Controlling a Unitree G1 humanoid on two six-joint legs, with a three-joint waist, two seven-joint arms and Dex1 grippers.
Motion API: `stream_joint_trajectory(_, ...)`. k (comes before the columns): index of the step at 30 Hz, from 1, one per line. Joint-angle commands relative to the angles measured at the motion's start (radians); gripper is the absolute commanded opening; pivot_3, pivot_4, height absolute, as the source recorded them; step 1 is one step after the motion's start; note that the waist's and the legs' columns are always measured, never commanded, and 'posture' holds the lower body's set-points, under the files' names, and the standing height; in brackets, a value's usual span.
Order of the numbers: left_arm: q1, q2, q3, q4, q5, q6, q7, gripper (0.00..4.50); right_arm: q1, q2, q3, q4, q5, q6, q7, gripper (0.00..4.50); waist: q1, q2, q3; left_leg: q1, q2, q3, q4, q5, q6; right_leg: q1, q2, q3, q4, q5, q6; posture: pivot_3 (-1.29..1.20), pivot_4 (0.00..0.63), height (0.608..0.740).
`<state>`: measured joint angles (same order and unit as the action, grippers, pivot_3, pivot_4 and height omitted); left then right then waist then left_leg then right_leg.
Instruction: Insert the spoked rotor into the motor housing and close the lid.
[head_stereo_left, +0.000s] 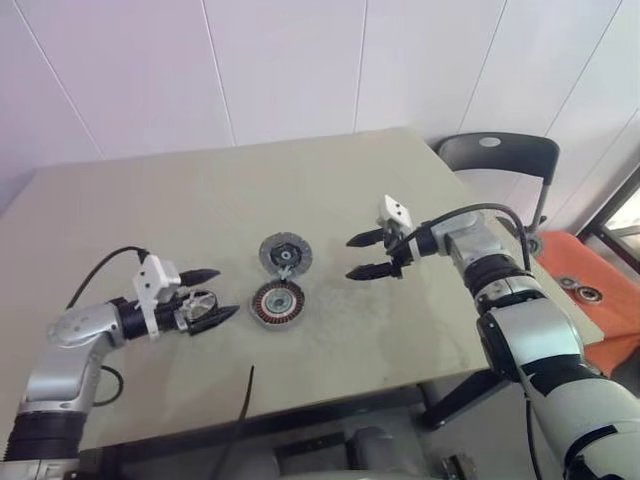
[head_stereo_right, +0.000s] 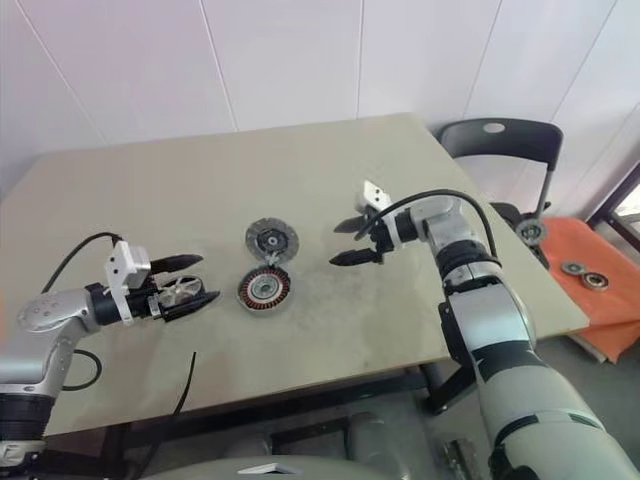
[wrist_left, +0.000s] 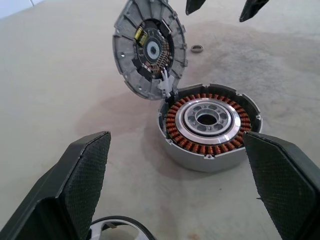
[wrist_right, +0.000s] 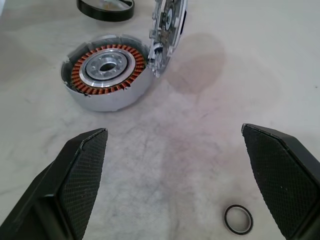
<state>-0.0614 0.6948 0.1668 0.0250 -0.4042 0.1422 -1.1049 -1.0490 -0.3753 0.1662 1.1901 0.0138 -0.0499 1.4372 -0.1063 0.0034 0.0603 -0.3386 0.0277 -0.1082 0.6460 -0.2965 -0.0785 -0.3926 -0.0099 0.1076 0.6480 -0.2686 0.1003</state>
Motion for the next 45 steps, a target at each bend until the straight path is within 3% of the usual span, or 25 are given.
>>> stream_joint_trajectory(1, -0.014, 0.01, 0.012, -0.031, -0.005, -0.015, 0.005, 4.49, -0.022, -0.005, -0.033, 0.015, -0.004, -0.016, -0.047, 4.5, 0.0, 0.0, 0.0, 0.0, 0.0, 0.0, 0.0, 0.0, 0.0, 0.0, 0.0, 0.0, 0.0, 0.0, 0.0, 0.0, 0.0, 0.74)
stream_joint_trajectory(6, -0.018, 0.02, 0.024, -0.036, -0.016, -0.006, 0.0, 4.49, -0.033, -0.006, -0.044, 0.024, -0.011, -0.014, -0.052, 4.5, 0.0, 0.0, 0.0, 0.0, 0.0, 0.0, 0.0, 0.0, 0.0, 0.0, 0.0, 0.0, 0.0, 0.0, 0.0, 0.0, 0.0, 0.74)
stream_joint_trajectory(23, 0.017, 0.029, 0.04, -0.072, -0.023, 0.003, 0.007, 4.49, 0.017, -0.008, -0.037, 0.112, -0.127, -0.084, -0.318, 4.5, -0.008, 0.0, 0.0, 0.0, 0.0, 0.0, 0.0, 0.0, 0.0, 0.0, 0.0, 0.0, 0.0, 0.0, 0.0, 0.0, 0.0, 0.74)
stream_joint_trajectory(45, 0.038, 0.016, 0.026, -0.093, -0.027, 0.001, 0.038, 4.49, 0.055, 0.055, -0.06, 0.116, -0.138, -0.092, -0.407, 4.5, -0.024, 0.0, 0.0, 0.001, 0.0, 0.0, 0.0, 0.0, 0.0, 0.001, 0.0, 0.0, 0.0, 0.0, 0.0, 0.0, 0.0, 0.74)
